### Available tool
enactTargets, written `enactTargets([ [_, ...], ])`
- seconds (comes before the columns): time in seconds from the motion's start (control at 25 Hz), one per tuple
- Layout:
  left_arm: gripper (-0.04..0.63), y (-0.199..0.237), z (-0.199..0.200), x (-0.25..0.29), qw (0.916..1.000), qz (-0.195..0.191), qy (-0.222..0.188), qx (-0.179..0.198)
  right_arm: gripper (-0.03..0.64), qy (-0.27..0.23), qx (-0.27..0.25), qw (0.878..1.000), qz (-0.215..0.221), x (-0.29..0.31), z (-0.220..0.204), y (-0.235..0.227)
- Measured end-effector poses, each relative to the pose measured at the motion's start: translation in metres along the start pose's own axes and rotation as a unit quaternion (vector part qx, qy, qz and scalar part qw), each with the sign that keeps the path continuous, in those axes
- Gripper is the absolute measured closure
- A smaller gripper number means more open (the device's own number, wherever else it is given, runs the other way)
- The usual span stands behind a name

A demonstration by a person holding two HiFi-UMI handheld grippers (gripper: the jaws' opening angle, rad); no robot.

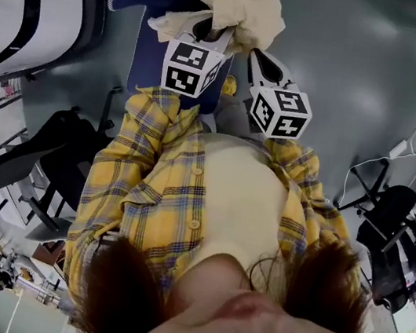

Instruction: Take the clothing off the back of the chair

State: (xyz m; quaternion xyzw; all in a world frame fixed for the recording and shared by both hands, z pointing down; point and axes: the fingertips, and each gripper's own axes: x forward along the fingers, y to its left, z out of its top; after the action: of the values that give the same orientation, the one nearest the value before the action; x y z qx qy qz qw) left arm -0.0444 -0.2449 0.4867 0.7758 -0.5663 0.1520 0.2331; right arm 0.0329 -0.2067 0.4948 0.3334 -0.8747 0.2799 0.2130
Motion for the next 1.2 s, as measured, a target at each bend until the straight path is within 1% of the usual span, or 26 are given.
enactTargets([
  [0.64, 0.505, 0.006, 0.004, -0.088, 0.9987, 0.028, -0.042, -0.013, 0.603, -0.035, -0.024, 0.999, 0.008, -0.030, 0.003, 0.047],
  [0.96, 0.505, 0.018, 0.005, -0.132, 0.9960, 0.052, -0.065, -0.032, 0.603, -0.060, -0.031, 0.998, 0.014, -0.042, 0.011, 0.067],
  [1.2, 0.505, 0.023, 0.004, -0.162, 0.9941, 0.067, -0.077, -0.039, 0.603, -0.074, -0.036, 0.996, 0.018, -0.049, 0.017, 0.081],
])
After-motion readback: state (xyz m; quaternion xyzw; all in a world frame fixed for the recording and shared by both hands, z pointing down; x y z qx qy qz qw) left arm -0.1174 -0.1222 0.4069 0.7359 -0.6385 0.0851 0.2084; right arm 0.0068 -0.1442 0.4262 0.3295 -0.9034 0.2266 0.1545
